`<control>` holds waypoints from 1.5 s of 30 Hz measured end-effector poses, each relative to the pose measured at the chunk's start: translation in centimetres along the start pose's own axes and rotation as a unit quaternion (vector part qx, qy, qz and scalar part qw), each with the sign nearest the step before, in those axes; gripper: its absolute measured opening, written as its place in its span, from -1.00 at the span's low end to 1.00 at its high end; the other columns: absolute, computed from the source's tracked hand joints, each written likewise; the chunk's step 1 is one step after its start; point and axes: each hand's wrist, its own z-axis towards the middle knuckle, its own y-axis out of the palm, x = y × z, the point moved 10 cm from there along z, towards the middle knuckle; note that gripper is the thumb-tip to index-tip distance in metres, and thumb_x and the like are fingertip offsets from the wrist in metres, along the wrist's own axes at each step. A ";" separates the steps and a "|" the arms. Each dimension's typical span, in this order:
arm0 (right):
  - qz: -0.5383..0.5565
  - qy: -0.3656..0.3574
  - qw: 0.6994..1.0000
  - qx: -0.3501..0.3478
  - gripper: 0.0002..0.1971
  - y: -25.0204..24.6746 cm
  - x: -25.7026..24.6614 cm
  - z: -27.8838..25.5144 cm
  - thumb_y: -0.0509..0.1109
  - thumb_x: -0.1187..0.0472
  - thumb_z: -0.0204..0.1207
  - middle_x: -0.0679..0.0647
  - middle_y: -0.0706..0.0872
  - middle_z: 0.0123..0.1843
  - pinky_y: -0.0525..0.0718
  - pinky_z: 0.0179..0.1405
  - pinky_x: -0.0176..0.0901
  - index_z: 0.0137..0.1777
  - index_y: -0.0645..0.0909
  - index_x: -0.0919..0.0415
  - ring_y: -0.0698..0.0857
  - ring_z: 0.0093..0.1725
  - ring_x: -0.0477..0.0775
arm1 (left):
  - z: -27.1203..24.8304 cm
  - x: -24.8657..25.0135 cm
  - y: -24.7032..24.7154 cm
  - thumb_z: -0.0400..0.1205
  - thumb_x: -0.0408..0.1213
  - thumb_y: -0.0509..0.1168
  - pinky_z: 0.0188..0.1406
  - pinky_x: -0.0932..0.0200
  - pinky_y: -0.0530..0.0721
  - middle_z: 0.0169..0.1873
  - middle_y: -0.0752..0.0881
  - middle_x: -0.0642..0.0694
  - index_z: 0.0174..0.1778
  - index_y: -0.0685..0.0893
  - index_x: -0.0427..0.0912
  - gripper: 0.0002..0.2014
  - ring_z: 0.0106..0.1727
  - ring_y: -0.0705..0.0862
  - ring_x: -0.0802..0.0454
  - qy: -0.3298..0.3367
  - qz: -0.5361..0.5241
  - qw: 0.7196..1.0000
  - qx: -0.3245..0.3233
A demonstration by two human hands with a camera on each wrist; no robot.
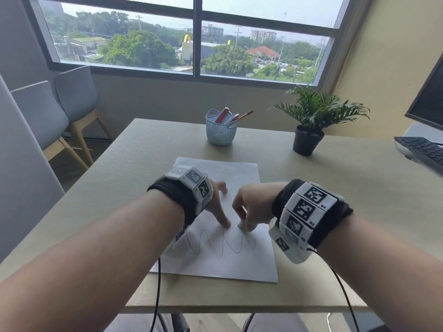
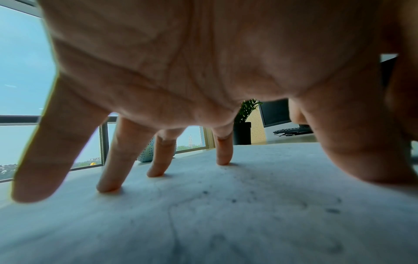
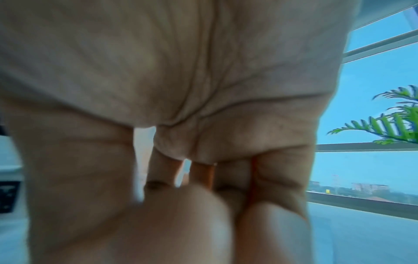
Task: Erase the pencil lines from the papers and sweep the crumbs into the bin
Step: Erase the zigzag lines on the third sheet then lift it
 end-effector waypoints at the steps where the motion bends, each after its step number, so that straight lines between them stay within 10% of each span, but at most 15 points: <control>1: 0.003 0.005 1.000 -0.004 -0.85 -0.1 0.2 0.1 0.50 0.08 0.48 0.00 0.67 -0.33 0.51 -0.47 -0.30 -0.11 0.68 0.15 0.58 -0.43 -0.05 | 0.0 0.0 0.1 0.34 0.35 0.43 0.24 -0.04 0.44 0.48 0.36 -0.12 0.60 0.14 0.22 -0.04 0.41 0.43 -0.20 -0.001 0.002 1.000 -0.002; 10: -0.018 0.007 1.000 0.012 -0.90 -0.3 0.1 0.0 0.46 0.16 0.49 -0.06 0.55 -0.49 0.43 -0.54 -0.32 -0.16 0.63 0.15 0.50 -0.53 -0.10 | 0.4 0.4 0.0 0.30 0.35 0.45 0.34 -0.09 0.44 0.49 0.33 0.00 0.57 0.23 0.14 -0.04 0.43 0.43 -0.13 0.020 0.014 1.000 0.019; 15: 0.006 0.028 1.000 -0.004 -0.81 -0.3 1.6 0.3 0.50 0.06 0.46 0.10 0.76 -0.16 0.51 -0.44 -0.29 -0.05 0.68 0.15 0.60 -0.44 -0.06 | 0.3 0.6 -0.1 0.26 0.35 0.47 0.39 -0.16 0.43 0.53 0.28 -0.03 0.61 0.12 0.25 0.03 0.47 0.40 -0.16 0.019 0.013 1.000 0.013; 31: 0.003 0.015 1.000 0.006 -0.87 0.0 1.9 0.1 0.48 0.10 0.49 -0.04 0.60 -0.41 0.46 -0.51 -0.31 -0.12 0.66 0.16 0.53 -0.48 -0.07 | 0.0 1.5 -0.6 0.40 0.28 0.42 0.40 -0.03 0.36 0.59 0.22 -0.12 0.63 0.03 0.33 -0.05 0.54 0.30 -0.16 0.033 0.036 0.999 0.009; 45: 0.017 -0.003 1.000 -0.017 -0.82 1.2 2.2 -0.3 0.50 0.01 0.47 0.12 0.78 -0.14 0.58 -0.39 -0.23 -0.10 0.68 0.11 0.64 -0.34 0.02 | 0.0 1.7 -0.4 0.34 0.36 0.42 0.35 -0.08 0.41 0.54 0.25 -0.13 0.62 0.08 0.30 -0.03 0.49 0.37 -0.22 0.025 0.027 0.999 0.007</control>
